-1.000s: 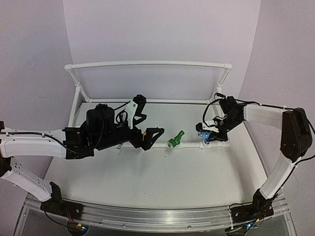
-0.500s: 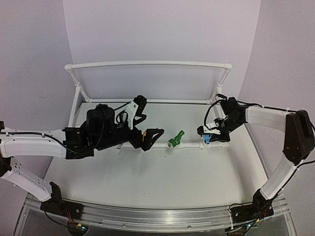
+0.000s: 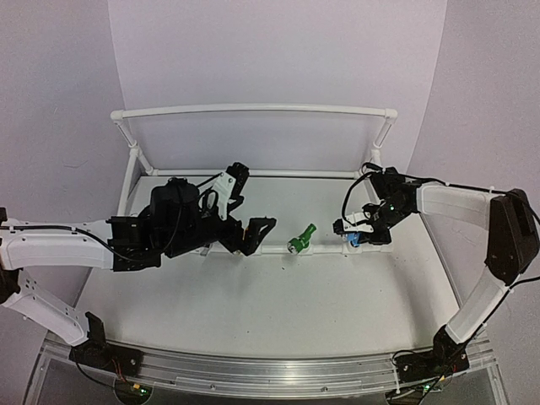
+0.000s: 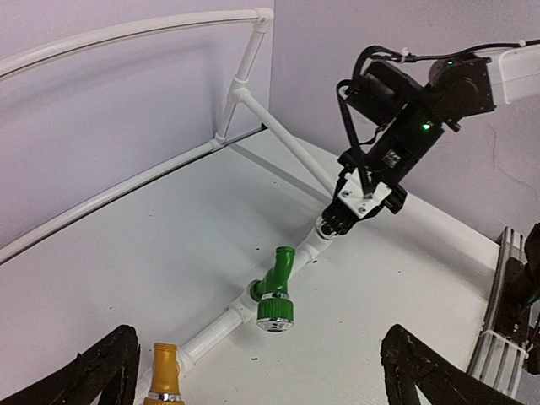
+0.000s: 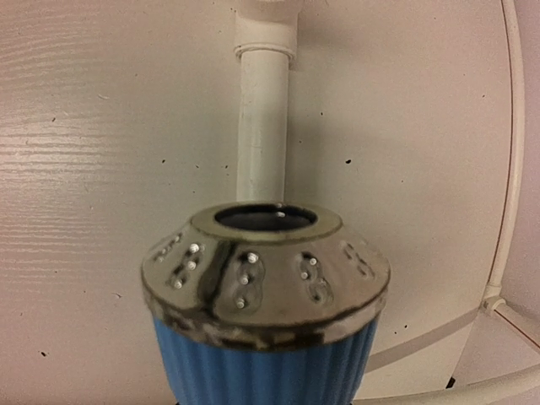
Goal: Install the water faucets
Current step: Screw the water faucet onto the adaptor.
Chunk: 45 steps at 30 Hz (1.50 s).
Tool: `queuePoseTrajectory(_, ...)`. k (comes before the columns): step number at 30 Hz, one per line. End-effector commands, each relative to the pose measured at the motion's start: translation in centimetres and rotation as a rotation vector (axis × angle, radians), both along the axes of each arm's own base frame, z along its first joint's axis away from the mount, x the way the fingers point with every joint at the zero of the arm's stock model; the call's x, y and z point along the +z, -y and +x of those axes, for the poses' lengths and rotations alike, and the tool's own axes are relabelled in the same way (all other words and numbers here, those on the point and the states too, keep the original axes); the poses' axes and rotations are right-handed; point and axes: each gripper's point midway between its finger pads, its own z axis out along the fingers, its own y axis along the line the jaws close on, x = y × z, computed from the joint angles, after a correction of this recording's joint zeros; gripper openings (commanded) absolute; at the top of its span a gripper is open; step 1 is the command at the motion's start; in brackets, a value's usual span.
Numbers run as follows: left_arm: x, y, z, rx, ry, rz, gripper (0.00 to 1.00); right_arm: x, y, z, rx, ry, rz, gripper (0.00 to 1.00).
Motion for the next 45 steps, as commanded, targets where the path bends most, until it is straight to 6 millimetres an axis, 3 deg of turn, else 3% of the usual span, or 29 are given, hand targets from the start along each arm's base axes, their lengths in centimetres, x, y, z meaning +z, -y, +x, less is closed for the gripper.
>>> queuePoseTrajectory(1, 0.5, -2.4, 3.7, 0.147, -0.080, 0.006, 1.00, -1.3, 2.4, 0.5, -0.108, 0.007, -0.106, 0.00)
queuePoseTrajectory(7, -1.3, -6.0, 6.8, 0.132, -0.254, -0.028, 1.00, -2.4, 2.6, 0.6, -0.237, -0.037, -0.075, 0.00)
queuePoseTrajectory(11, -2.6, -8.9, 9.7, 0.274, -0.372, -0.046, 1.00, -3.5, 2.1, 0.3, -0.310, -0.069, -0.070, 0.00)
queuePoseTrajectory(13, -1.7, -9.9, 10.8, 0.348, -0.431, -0.040, 1.00, -3.3, 1.4, 0.5, -0.338, -0.054, -0.078, 0.00)
queuePoseTrajectory(19, 2.3, -11.3, 12.7, 0.455, -0.427, -0.069, 0.99, -3.5, 2.1, 0.8, -0.363, -0.041, -0.142, 0.00)
queuePoseTrajectory(23, 3.1, -13.4, 13.7, 0.507, -0.442, -0.125, 0.99, -2.9, 2.2, 0.5, -0.352, -0.028, -0.135, 0.00)
queuePoseTrajectory(31, 3.3, -15.1, 12.9, 0.503, -0.453, -0.159, 0.99, -2.9, 3.5, -2.2, -0.366, -0.070, -0.157, 0.00)
queuePoseTrajectory(38, 3.7, -16.1, 11.3, 0.502, -0.466, -0.231, 0.98, -3.3, 4.2, -2.7, -0.376, -0.094, -0.197, 0.00)
queuePoseTrajectory(45, 6.5, -18.7, 10.3, 0.587, -0.411, -0.324, 0.96, -3.5, 3.9, -2.5, -0.308, -0.102, -0.226, 0.00)
